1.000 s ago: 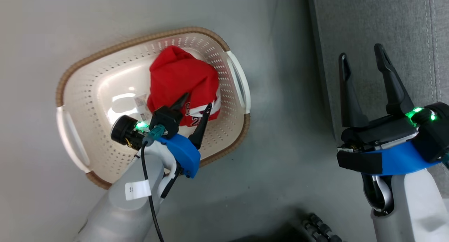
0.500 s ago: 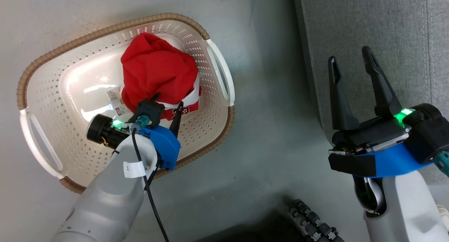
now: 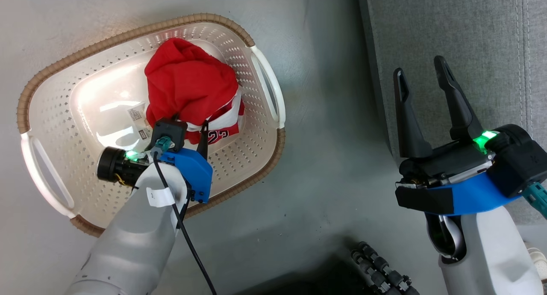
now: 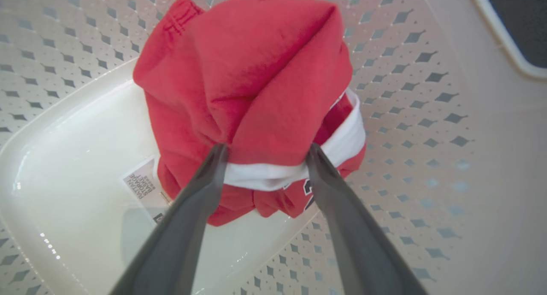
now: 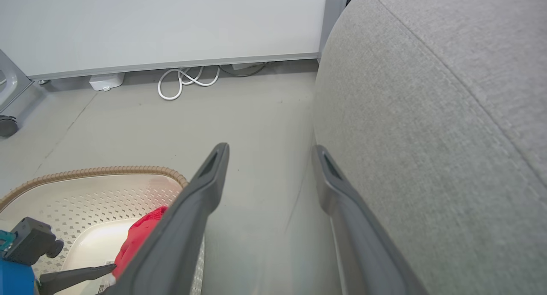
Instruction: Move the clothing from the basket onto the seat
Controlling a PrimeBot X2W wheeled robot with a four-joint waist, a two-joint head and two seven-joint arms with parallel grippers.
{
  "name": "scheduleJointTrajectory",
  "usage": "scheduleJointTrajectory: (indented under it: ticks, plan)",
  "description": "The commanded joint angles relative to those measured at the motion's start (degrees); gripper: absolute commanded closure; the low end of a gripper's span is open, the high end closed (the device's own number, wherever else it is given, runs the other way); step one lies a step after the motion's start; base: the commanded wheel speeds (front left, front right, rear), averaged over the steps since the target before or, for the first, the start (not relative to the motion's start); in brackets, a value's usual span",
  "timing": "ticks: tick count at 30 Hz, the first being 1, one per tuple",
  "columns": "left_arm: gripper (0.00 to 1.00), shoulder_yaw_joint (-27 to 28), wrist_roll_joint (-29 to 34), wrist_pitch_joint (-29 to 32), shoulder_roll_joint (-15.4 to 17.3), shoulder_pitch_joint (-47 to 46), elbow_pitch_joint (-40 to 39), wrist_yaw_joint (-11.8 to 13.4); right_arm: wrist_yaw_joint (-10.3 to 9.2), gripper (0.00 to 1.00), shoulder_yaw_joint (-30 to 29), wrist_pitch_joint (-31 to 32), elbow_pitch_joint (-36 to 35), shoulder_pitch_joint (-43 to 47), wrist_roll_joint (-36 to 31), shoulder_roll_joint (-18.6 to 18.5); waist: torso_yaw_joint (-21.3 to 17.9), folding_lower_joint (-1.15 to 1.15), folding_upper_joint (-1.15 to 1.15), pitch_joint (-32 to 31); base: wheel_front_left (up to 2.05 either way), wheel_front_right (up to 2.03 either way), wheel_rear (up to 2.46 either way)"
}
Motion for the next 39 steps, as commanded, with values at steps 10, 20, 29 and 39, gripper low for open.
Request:
scheduleJointTrajectory:
  ticks: [10, 20, 29, 39]
  plan:
    - [0.0, 1.76, -4.06, 1.05, -1.75, -1.62, 3.05, -3.04, 0.01, 0.0, 0.25, -0.3, -0.41, -0.82, 0.73, 0.04, -0.57, 0.0, 0.0, 0.3, 0.0, 0.0, 0.0]
    - [0.02, 0.61, -4.49, 1.43, -2.63, -3.56, 4.0, -2.88, 0.01, 0.0, 0.18, -0.27, -1.15, -0.01, 1.28, 0.04, -1.48, 0.0, 0.0, 0.47, 0.0, 0.0, 0.0]
    - [1.0, -0.81, -4.97, 2.62, -2.77, -4.05, 4.95, -3.55, 0.01, 0.0, 0.1, -0.27, -1.01, 0.48, 1.72, 0.04, -1.56, 0.0, 0.0, 0.26, 0.0, 0.0, 0.0]
    - [1.0, -2.34, -6.1, 2.49, -2.87, -2.99, 3.11, -2.58, 0.01, 0.0, -0.03, -0.27, -0.72, 0.34, 1.01, 0.03, -0.8, 0.0, 0.0, -0.59, 0.0, 0.0, 0.0]
